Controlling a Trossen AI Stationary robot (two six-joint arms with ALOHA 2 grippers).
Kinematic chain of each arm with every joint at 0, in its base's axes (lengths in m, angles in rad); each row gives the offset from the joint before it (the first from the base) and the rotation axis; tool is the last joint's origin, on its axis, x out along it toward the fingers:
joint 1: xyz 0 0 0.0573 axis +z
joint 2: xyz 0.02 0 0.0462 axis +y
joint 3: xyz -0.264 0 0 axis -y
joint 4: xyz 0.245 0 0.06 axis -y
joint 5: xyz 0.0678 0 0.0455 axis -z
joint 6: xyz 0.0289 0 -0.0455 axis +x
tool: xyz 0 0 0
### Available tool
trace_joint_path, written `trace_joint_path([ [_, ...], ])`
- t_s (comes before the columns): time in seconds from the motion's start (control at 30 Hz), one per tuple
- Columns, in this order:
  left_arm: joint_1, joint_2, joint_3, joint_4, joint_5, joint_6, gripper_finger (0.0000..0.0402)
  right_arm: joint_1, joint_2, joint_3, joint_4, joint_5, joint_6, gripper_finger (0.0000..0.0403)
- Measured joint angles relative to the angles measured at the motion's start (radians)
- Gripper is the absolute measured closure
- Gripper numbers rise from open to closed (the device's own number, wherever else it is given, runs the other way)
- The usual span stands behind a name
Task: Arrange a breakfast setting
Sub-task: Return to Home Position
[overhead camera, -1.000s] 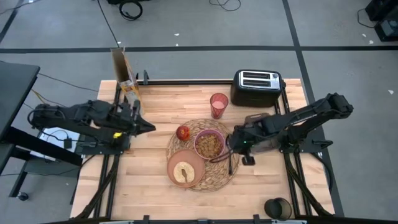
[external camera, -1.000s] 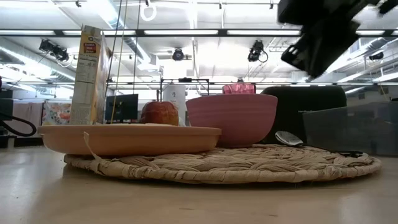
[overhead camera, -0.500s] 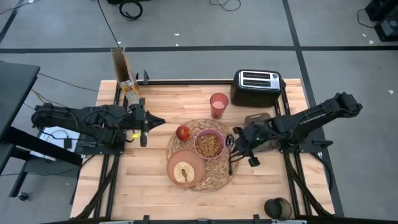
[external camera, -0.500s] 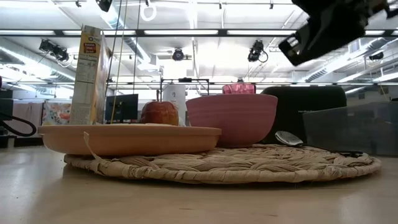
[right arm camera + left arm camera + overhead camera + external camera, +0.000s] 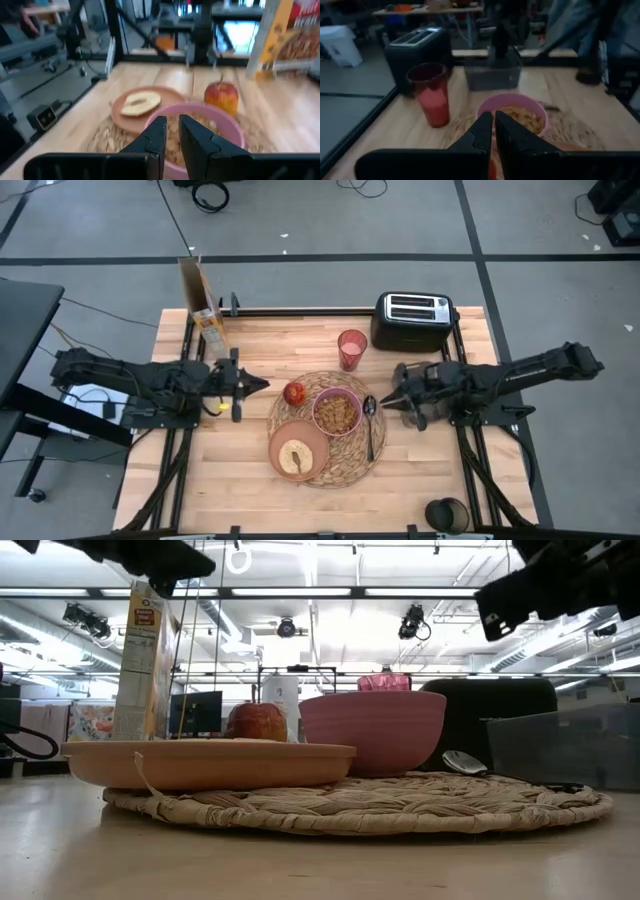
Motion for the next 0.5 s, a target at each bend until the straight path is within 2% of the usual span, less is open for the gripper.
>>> trace_joint_path([
  [0.1, 0.0, -0.005, -0.027, 0.053, -0.009, -0.006, 0.0372, -0.032, -0.053, -0.024, 0.029, -0.053, -0.067, 0.0343],
  [0.2, 0.005, -0.01, -0.105, 0.123, -0.006, -0.005, 0.0372, -0.062, -0.081, -0.049, 0.077, -0.054, -0.089, 0.0343],
  [0.37, 0.045, -0.01, -0.319, 0.461, -0.006, 0.001, 0.0372, -0.094, -0.111, -0.117, 0.199, -0.056, -0.098, 0.0343],
  [0.5, 0.093, -0.037, -0.432, 0.662, -0.009, 0.024, 0.0372, -0.101, -0.173, -0.167, 0.211, -0.055, -0.076, 0.0343],
])
